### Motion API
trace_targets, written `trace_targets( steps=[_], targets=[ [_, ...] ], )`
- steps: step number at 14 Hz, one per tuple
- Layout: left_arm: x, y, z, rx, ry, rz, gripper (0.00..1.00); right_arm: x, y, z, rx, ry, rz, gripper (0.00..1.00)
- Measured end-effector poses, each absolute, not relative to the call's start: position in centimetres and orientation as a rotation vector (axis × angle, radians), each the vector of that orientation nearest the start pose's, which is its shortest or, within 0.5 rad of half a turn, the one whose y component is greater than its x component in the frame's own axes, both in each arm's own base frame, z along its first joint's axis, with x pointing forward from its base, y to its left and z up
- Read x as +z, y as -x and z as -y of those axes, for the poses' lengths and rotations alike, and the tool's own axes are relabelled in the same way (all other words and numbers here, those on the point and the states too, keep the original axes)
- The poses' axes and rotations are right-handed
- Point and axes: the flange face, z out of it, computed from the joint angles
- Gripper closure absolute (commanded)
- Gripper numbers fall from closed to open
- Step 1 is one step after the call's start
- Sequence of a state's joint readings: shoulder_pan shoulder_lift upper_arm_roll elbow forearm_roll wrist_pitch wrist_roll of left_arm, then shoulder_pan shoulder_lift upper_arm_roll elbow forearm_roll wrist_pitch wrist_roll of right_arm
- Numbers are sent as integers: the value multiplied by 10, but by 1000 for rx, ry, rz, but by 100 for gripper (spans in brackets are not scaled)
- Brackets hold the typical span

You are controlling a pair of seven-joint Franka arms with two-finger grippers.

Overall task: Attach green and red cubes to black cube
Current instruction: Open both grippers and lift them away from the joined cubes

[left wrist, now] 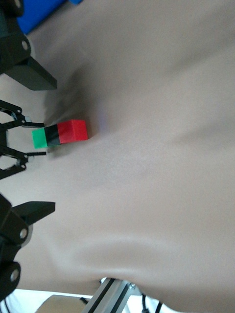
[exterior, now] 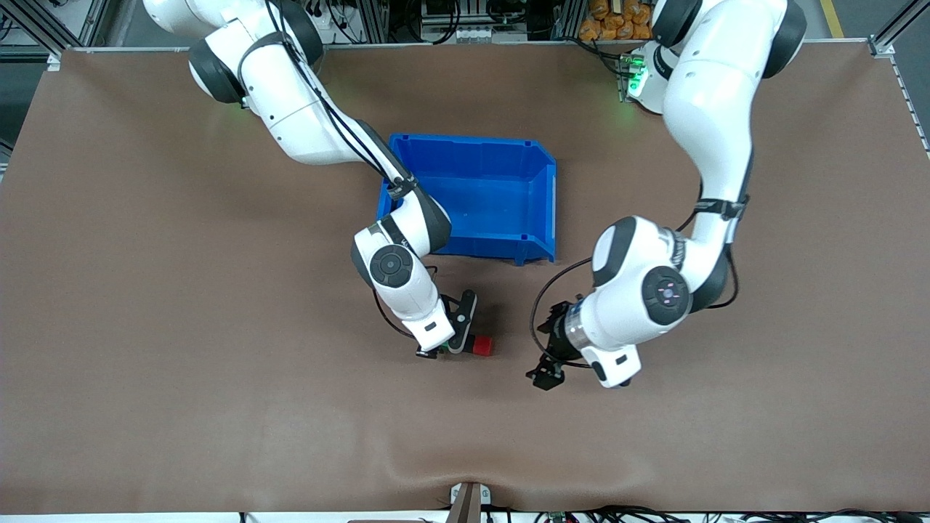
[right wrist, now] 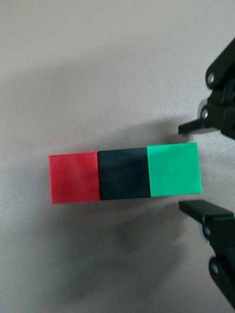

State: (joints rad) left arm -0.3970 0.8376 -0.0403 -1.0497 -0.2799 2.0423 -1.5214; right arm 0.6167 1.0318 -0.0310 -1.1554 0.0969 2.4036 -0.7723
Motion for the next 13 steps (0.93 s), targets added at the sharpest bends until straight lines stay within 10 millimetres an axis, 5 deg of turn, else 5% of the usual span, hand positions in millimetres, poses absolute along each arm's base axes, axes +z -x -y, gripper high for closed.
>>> trace_targets(
  steps=[8,10,13],
  targets=[
    [496,-695,226,224,3034,1430,0,198,-658,-434,-375,2475,1887,0],
    [523,-684,211,166,3018,1339,0,218,-671,-414,-398,2512,1853,0],
    [557,-667,187,141,3028,1187,0,270,-699,-349,-333,2600,1741,0]
  ],
)
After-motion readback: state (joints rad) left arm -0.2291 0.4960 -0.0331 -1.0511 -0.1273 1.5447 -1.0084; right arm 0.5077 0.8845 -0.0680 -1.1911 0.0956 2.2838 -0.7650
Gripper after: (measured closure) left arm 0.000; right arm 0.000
